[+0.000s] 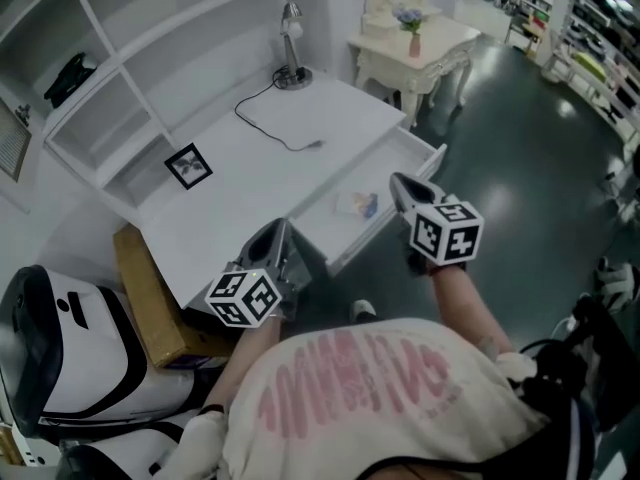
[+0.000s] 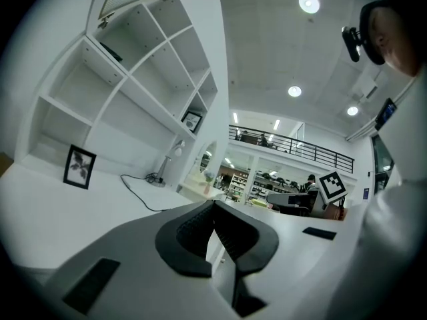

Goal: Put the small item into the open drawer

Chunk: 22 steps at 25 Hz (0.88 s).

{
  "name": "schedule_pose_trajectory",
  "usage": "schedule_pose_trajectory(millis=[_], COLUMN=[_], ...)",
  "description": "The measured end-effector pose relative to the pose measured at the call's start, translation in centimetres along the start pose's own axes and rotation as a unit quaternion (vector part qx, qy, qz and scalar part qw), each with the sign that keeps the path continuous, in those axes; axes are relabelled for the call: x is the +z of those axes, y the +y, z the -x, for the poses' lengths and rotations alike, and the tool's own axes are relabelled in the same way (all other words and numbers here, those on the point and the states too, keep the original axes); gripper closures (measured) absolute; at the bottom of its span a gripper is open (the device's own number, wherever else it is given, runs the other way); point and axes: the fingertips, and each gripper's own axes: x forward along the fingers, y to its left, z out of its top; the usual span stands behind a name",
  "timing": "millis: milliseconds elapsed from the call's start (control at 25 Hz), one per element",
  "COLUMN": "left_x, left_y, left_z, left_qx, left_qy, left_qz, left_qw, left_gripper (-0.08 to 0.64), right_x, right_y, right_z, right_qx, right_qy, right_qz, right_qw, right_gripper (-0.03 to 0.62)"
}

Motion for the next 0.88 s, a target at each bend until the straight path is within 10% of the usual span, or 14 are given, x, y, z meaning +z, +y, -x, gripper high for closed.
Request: schedule_pose_trajectory(millis=[880], left_x=[-3.2], left_y=[-6.9], left_z=[10.5], left_qx=[-0.022], left_qy=[0.004], left_qz=[0.009], left_qw=[0.9997], left_gripper=[0.531], right_x=[-5.1], right_y=[6.2], right_z=[11.9], right_qx=[-0.018], right_qy=[0.033], right_qz=[0.038], right_qw=[0.999], right_gripper=[0.572])
